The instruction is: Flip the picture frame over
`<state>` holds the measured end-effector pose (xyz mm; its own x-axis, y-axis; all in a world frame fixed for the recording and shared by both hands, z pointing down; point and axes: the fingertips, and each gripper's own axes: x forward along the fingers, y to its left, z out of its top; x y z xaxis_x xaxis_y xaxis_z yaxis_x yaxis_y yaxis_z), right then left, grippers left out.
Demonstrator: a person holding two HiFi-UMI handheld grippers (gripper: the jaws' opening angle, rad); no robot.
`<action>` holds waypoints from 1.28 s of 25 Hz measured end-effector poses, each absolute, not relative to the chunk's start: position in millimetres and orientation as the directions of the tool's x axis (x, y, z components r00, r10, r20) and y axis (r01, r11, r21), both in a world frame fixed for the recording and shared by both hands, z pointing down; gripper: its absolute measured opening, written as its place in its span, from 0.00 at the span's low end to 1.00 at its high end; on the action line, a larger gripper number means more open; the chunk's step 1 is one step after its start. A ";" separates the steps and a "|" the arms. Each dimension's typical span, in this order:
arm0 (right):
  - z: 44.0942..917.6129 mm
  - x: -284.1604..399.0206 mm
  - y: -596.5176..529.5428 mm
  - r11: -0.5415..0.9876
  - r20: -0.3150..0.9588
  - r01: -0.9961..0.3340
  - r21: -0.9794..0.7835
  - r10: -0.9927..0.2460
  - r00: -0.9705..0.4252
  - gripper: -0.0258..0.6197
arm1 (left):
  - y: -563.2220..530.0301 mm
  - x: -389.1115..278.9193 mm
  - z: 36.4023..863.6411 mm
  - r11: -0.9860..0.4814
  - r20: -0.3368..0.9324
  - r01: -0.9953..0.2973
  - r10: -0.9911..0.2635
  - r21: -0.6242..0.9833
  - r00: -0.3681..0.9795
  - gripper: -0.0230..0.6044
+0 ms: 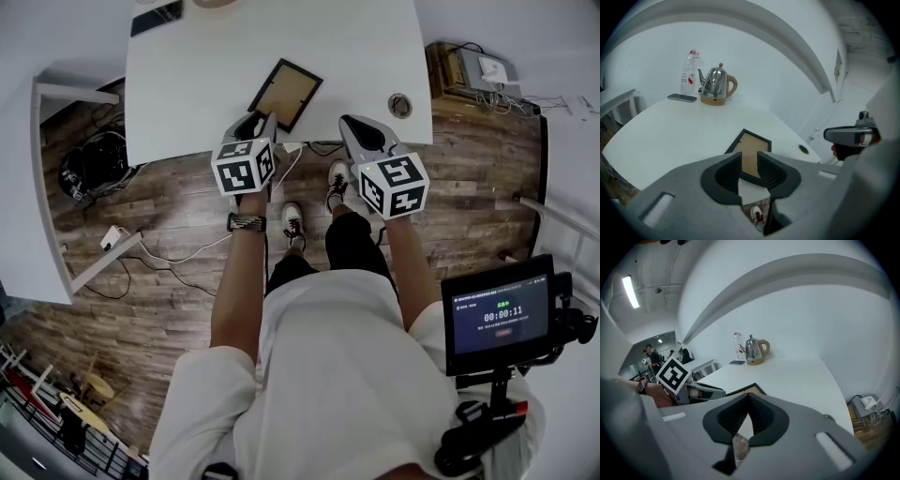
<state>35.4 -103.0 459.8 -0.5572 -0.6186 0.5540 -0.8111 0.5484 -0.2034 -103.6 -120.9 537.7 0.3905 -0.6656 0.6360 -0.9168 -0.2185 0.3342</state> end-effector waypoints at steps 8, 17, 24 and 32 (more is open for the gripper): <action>446.0 34.8 -118.2 0.548 0.523 -0.815 -0.189 -0.646 -0.555 0.04 | -134.3 -100.9 514.7 -0.305 0.606 -0.920 -0.693 0.246 0.392 0.07; 427.2 33.2 -137.8 0.547 0.489 -0.820 -0.166 -0.677 -0.550 0.04 | -150.2 -100.8 482.9 -0.377 0.572 -0.917 -0.728 0.126 0.378 0.04; 369.9 41.4 -120.9 0.561 0.420 -0.820 -0.114 -0.721 -0.551 0.04 | -133.0 -101.0 403.9 -0.402 0.472 -0.914 -0.816 -0.048 0.334 0.04; 298.7 51.6 -112.7 0.563 0.316 -0.825 -0.059 -0.773 -0.550 0.04 | -120.3 -89.7 319.7 -0.429 0.333 -0.902 -0.860 -0.056 0.388 0.04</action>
<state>51.6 -112.7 298.7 -0.5499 -0.7732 0.3159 -0.8247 0.5626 -0.0587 -89.7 -120.3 319.7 0.3878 -0.8596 0.3328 -0.9017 -0.4286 -0.0563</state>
